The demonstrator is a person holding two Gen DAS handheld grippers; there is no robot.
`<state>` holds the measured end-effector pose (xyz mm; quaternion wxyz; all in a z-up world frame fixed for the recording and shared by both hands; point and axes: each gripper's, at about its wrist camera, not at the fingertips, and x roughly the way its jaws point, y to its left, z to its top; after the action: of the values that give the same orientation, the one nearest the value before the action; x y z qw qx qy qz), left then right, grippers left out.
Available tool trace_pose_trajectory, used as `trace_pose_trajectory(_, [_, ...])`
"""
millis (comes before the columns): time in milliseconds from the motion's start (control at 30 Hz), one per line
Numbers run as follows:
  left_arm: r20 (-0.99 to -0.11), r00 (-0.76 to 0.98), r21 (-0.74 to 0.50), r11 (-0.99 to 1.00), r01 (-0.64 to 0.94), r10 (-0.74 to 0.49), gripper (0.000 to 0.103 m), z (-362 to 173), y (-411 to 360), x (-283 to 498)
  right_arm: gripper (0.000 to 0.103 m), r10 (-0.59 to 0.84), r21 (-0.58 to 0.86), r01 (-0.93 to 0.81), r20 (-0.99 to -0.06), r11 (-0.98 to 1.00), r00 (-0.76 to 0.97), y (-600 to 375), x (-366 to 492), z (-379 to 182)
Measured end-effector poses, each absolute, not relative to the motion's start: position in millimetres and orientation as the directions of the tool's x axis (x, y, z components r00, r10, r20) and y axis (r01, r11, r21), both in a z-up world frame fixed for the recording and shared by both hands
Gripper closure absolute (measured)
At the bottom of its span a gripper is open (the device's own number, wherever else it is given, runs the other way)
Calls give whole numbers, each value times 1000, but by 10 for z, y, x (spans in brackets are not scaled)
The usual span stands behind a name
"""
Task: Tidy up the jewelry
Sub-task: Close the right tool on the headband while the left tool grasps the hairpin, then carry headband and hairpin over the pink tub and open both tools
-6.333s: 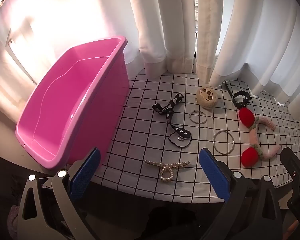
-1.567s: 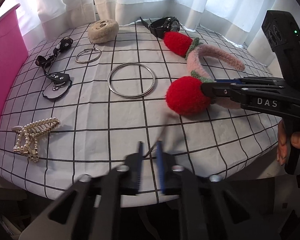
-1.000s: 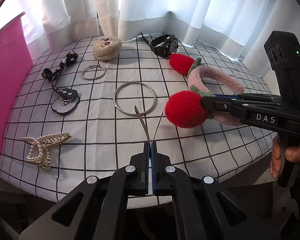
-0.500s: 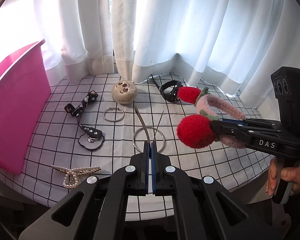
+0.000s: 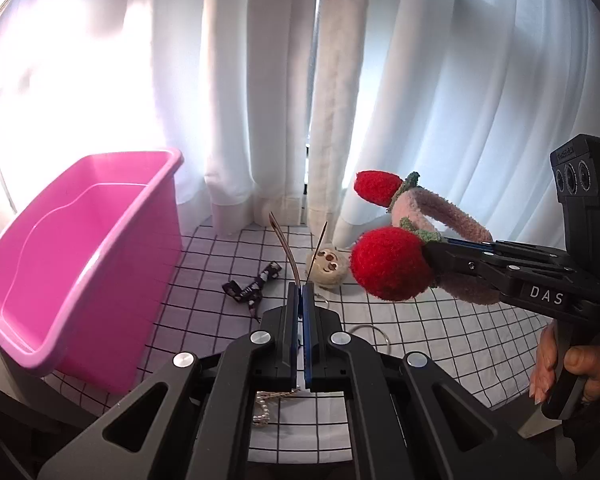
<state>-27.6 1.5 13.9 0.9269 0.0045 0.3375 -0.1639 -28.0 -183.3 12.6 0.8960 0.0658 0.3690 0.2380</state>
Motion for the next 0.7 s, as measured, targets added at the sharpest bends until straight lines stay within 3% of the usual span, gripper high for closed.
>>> trace_pose_trajectory(300, [-561, 814, -75, 988, 133, -152, 101, 503, 1026, -20, 84, 572, 259, -536, -586, 803, 574, -730, 285, 476])
trace_pose_trajectory(700, [-617, 786, -86, 989, -124, 45, 101, 399, 2115, 607, 84, 607, 230, -634, -634, 739, 478, 630, 1260, 446])
